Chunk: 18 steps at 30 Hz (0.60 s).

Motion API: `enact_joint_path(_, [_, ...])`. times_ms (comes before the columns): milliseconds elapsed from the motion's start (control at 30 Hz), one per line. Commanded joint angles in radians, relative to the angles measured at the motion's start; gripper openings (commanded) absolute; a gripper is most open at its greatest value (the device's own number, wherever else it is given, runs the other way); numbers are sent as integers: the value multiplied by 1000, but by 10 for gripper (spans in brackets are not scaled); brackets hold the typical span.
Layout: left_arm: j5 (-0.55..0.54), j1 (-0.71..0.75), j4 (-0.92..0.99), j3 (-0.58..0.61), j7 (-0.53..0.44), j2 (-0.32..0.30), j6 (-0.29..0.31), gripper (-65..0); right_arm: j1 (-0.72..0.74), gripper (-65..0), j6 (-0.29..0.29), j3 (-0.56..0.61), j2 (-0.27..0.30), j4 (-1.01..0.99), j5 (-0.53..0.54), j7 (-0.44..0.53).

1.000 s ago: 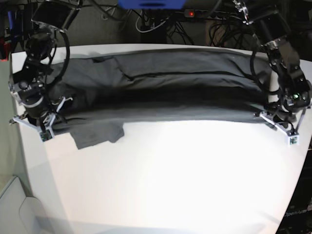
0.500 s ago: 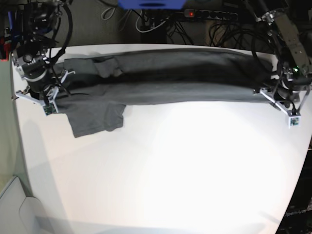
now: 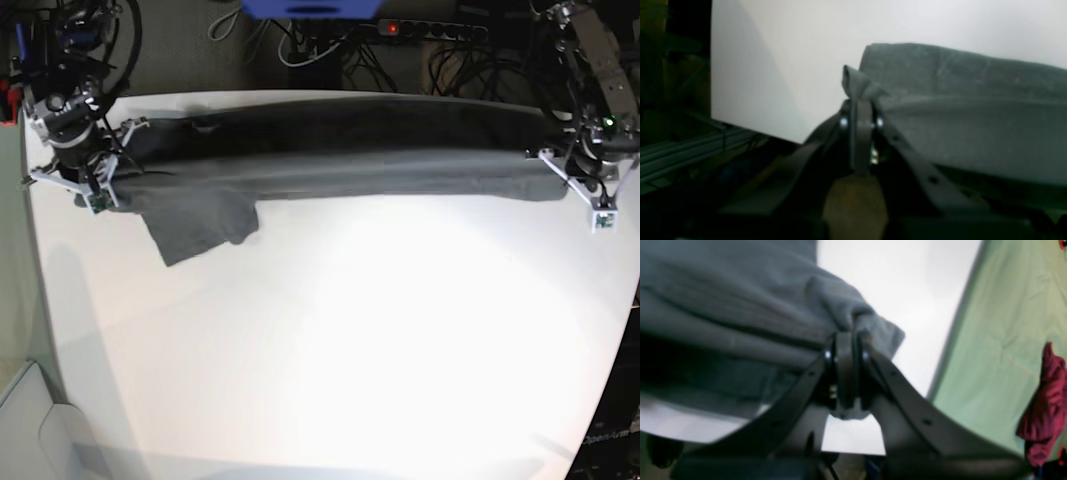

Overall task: Layout the t-shirt on the table in an organized manner, then fold the t-shirt properly
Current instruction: 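Lift the hem with both grippers and fold it over toward the collar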

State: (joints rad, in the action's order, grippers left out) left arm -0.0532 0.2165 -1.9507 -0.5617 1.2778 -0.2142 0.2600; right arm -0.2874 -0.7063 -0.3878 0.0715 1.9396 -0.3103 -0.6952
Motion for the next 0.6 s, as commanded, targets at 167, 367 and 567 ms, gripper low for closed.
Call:
enact_joint_path(167, [9,11,-11,-5,-20,-34,-5,-647,-8,-650,8,-3,14,14,-2,16])
enact_joint_path(367, [9,28,-8,1,-20,-32,-5,-647,-29,-650,8,2,14,13,-2,15])
enact_joint_path(567, [11,48,29,2,-23,-31,-5,-647,-31,-650,8,2,9,-53,-2,15])
